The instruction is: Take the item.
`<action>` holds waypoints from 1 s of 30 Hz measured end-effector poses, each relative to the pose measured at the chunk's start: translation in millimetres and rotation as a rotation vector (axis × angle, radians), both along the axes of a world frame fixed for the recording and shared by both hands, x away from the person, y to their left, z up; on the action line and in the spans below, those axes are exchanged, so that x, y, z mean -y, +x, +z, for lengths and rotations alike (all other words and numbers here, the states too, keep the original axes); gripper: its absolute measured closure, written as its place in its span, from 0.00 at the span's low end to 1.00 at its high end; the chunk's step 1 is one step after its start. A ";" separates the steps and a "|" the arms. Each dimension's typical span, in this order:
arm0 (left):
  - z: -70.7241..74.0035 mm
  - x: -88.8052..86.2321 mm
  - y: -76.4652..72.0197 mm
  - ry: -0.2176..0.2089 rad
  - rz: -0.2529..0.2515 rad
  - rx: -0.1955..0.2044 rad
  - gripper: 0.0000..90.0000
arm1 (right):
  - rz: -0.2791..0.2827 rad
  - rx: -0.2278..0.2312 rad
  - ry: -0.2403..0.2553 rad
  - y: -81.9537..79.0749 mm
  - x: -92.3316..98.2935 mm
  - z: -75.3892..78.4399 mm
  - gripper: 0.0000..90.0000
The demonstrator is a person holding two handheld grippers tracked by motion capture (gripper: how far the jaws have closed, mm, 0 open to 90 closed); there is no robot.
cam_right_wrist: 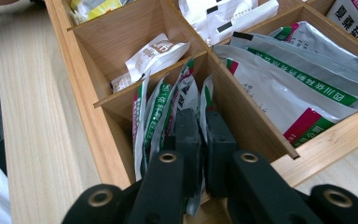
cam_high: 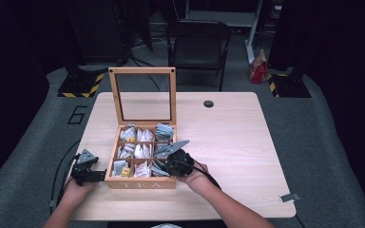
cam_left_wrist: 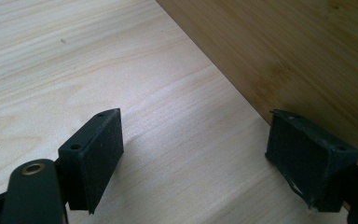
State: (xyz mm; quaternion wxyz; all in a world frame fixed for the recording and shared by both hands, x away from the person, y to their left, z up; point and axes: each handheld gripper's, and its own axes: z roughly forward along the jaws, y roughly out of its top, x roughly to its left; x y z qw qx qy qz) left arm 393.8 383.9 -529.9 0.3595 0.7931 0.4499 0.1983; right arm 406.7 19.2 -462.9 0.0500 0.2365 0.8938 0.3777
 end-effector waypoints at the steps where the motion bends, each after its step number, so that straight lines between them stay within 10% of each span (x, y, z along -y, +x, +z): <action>1: 0.0 0.0 0.0 0.000 0.000 0.000 0.20 | 0.002 0.001 0.000 0.0 0.0 -0.1 0.97; 30: 0.0 0.0 0.0 0.000 0.000 0.000 0.20 | 0.036 0.004 0.073 -2.1 1.2 38.4 0.99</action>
